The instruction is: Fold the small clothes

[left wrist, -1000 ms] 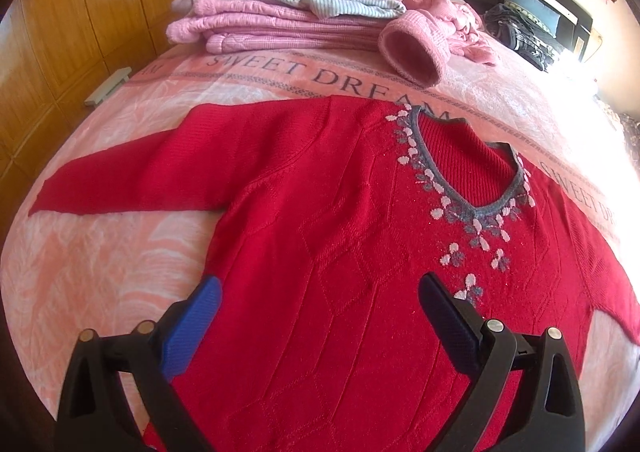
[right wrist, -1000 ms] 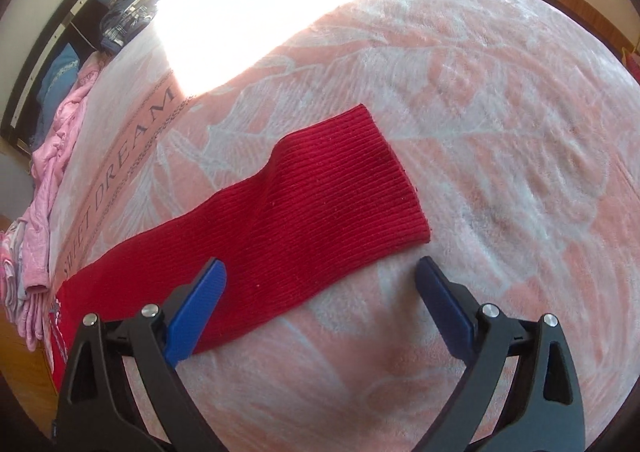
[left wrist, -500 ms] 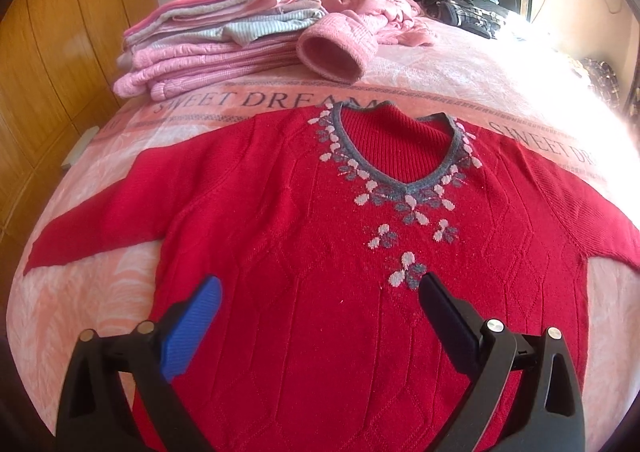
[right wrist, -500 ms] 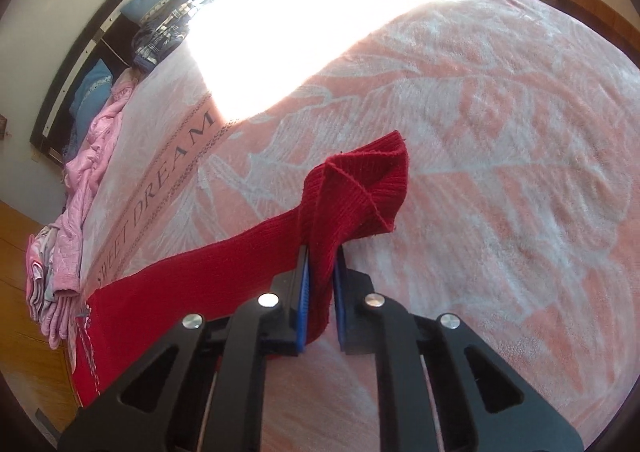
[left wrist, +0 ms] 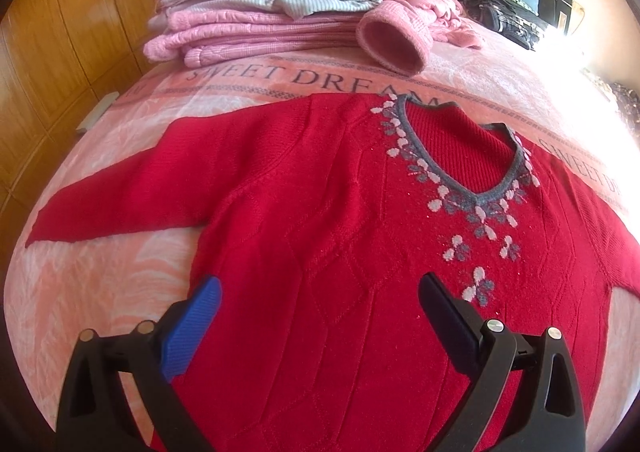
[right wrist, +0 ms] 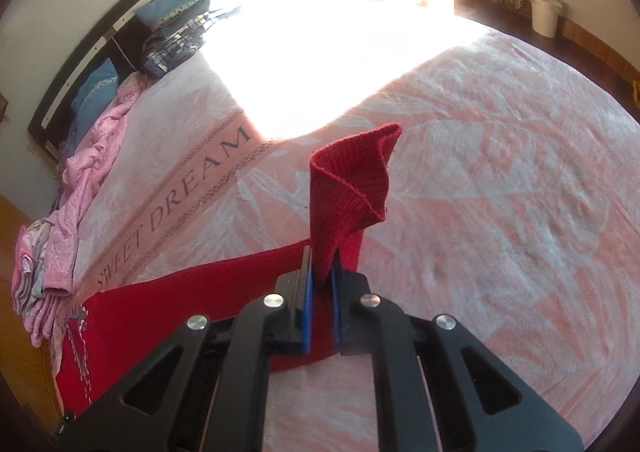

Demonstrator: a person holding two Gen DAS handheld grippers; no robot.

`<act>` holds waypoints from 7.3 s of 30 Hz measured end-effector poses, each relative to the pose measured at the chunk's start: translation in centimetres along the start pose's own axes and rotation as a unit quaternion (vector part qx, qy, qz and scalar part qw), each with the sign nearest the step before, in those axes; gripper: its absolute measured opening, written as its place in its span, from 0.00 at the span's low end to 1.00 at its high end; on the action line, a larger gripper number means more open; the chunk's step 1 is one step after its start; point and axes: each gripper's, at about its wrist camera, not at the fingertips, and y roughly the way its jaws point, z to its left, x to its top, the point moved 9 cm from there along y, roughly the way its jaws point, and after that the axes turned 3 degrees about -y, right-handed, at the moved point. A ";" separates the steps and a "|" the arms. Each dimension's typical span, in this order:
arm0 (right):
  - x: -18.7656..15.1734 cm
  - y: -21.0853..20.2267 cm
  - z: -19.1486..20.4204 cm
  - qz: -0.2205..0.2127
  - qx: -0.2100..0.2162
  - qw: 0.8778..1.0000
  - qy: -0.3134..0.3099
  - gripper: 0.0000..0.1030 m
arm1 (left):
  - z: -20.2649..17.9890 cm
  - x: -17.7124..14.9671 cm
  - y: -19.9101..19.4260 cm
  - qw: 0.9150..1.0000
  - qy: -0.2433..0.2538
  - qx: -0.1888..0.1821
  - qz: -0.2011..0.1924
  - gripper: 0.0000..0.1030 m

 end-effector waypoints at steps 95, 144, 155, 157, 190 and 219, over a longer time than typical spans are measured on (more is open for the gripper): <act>-13.5 2.8 27.3 0.115 0.244 0.950 -0.157 0.32 | -0.3 10.8 -2.4 0.974 -0.118 -0.134 -0.139 0.04; -18.5 7.9 31.2 0.141 0.175 0.947 -0.229 0.43 | -2.1 3.7 7.0 0.990 0.000 -0.138 -0.007 0.47; -19.1 6.8 32.5 0.109 0.136 0.946 -0.272 0.53 | -0.3 4.1 5.8 0.989 -0.046 -0.140 -0.022 0.47; -19.6 5.2 33.7 0.113 0.166 0.942 -0.270 0.53 | 1.0 4.8 4.9 0.987 -0.066 -0.144 -0.026 0.47; -32.1 4.6 45.3 0.197 0.174 0.897 -0.355 0.87 | 44.7 0.5 5.5 0.888 -0.440 -0.112 -0.066 0.47; -31.2 2.8 43.7 0.198 0.208 0.896 -0.339 0.74 | 40.0 6.7 2.0 0.931 -0.318 -0.072 -0.162 0.04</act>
